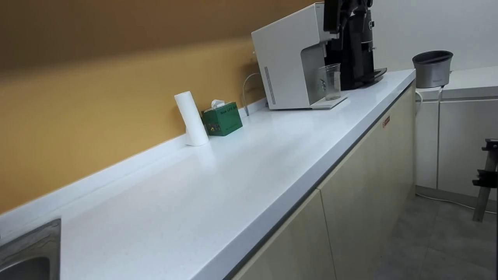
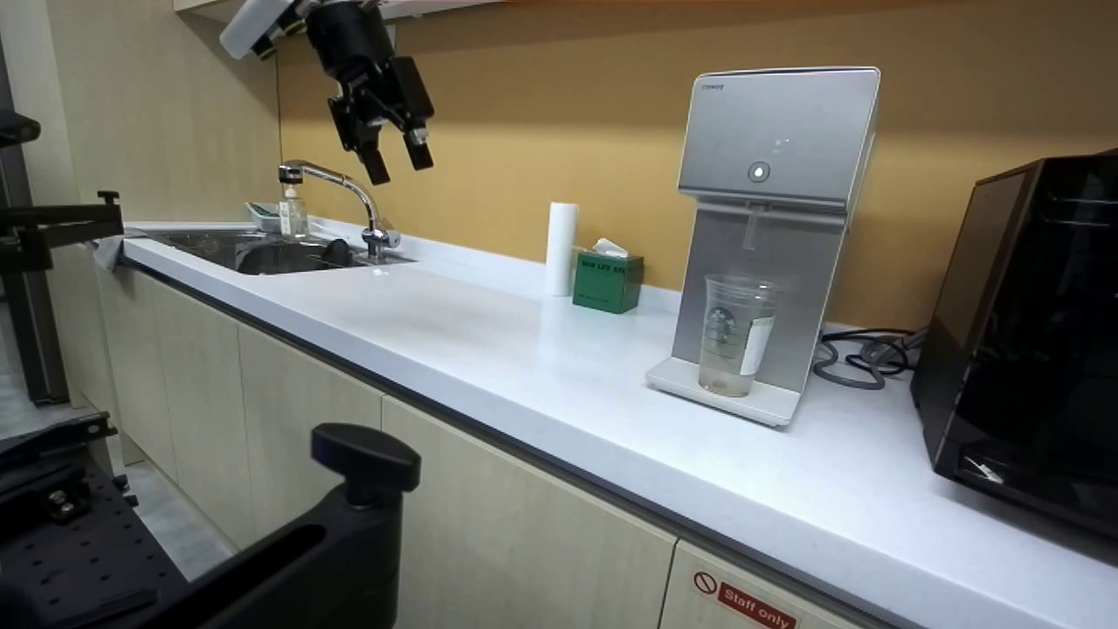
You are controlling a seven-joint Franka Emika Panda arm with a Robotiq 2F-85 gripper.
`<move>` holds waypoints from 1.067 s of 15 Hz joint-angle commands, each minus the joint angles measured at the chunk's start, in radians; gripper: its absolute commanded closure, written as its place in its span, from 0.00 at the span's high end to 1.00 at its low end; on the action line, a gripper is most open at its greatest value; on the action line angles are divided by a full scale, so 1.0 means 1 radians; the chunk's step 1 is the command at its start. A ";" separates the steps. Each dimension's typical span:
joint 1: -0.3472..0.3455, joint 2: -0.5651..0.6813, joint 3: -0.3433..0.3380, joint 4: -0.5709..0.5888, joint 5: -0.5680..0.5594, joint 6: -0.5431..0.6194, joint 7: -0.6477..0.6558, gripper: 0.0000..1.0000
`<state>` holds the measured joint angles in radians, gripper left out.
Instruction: Remove the plastic cup from the drip tray and put it on the counter
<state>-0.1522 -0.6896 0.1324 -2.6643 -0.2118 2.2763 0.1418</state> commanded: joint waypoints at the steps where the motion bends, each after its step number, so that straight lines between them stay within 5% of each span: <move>1: -0.031 0.078 -0.025 0.060 -0.026 -0.049 0.045 1.00; 7: -0.034 0.269 -0.164 0.256 0.021 -0.167 -0.088 1.00; 15: 0.024 0.460 -0.349 0.559 0.075 -0.314 -0.706 1.00; 16: 0.010 0.416 -0.324 0.474 0.051 -0.270 -0.592 1.00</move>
<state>-0.1531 -0.2718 -0.1829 -2.1905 -0.1572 2.0086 -0.4580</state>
